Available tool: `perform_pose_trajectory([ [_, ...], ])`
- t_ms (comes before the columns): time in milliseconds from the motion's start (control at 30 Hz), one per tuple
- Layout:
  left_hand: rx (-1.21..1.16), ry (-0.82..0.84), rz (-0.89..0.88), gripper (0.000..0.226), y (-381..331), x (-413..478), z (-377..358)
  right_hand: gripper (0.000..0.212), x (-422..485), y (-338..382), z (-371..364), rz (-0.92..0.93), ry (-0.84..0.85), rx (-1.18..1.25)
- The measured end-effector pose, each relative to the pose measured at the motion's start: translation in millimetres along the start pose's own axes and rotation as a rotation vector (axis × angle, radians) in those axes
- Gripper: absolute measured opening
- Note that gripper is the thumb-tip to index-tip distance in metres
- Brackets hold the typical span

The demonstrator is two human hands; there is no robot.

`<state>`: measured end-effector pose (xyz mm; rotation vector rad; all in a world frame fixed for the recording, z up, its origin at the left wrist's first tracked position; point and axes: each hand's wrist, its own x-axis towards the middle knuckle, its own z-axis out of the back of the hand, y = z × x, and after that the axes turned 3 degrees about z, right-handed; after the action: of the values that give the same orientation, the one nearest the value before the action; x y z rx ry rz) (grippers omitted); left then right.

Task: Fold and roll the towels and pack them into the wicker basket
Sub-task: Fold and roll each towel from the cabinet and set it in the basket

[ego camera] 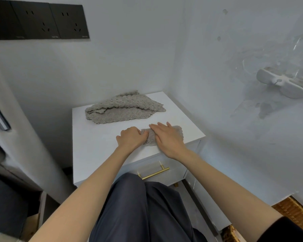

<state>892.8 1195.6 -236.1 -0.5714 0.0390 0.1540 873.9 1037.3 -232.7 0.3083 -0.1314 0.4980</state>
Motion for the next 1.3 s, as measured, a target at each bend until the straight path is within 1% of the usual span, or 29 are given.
perform_pose_trajectory([
  [167, 0.017, 0.013, 0.013, 0.045, -1.9, 2.6, -0.7, 0.047, -6.5, -13.8, -5.4, -0.125, -0.073, -0.045],
  [233, 0.022, 0.010, 0.020, 0.045, -3.4, 2.0, -0.8, 0.046, -10.1, -21.7, -2.5, -0.170, -0.074, -0.040],
  [300, 0.019, 0.004, 0.012, 0.042, -5.3, -0.1, -1.1, 0.042, -12.8, -26.6, -0.1, -0.167, -0.057, -0.031],
  [367, 0.008, -0.012, -0.028, 0.036, -7.5, -3.0, -1.6, 0.039, -13.3, -27.8, 0.0, -0.154, -0.030, -0.084],
  [433, -0.045, -0.017, -0.079, 0.028, -9.4, -6.6, -1.3, 0.039, -12.2, -26.5, 0.8, -0.167, -0.004, -0.119],
  [533, -0.230, 0.056, -0.136, 0.023, -10.5, -12.6, 0.0, 0.040, -9.8, -24.2, 7.9, -0.178, 0.052, -0.111],
  [667, -0.501, 0.177, -0.096, 0.021, -15.3, -23.2, 8.1, 0.034, -12.6, -22.6, 30.9, -0.192, 0.129, -0.015],
  [733, -0.608, 0.199, -0.098, 0.020, -20.9, -31.3, 13.4, 0.029, -19.4, -21.7, 42.3, -0.200, 0.143, 0.051],
  [833, -0.702, 0.228, -0.134, 0.019, -33.2, -46.2, 20.9, 0.025, -37.2, -17.7, 59.0, -0.289, 0.171, 0.285],
  [900, -0.706, 0.255, -0.166, 0.020, -43.1, -58.2, 23.3, 0.024, -52.6, -15.2, 70.1, -0.344, 0.169, 0.431],
  [1033, -0.692, 0.274, -0.232, 0.022, -60.0, -80.3, 19.7, 0.032, -80.4, -14.1, 81.2, -0.417, 0.173, 0.569],
  [1133, -0.648, 0.284, -0.259, 0.023, -69.0, -95.7, 10.5, 0.019, -104.7, -17.4, 79.2, -0.449, 0.167, 0.640],
  [1167, -0.629, 0.290, -0.269, 0.023, -71.6, -101.3, 6.3, 0.020, -114.9, -18.0, 78.8, -0.459, 0.166, 0.658],
  [1233, -0.606, 0.308, -0.290, 0.023, -76.4, -111.7, -4.4, 0.032, -135.7, -18.3, 79.3, -0.484, 0.175, 0.688],
  [1300, -0.591, 0.327, -0.304, 0.023, -81.1, -123.5, -17.0, 0.034, -158.2, -18.3, 78.7, -0.514, 0.177, 0.705],
])
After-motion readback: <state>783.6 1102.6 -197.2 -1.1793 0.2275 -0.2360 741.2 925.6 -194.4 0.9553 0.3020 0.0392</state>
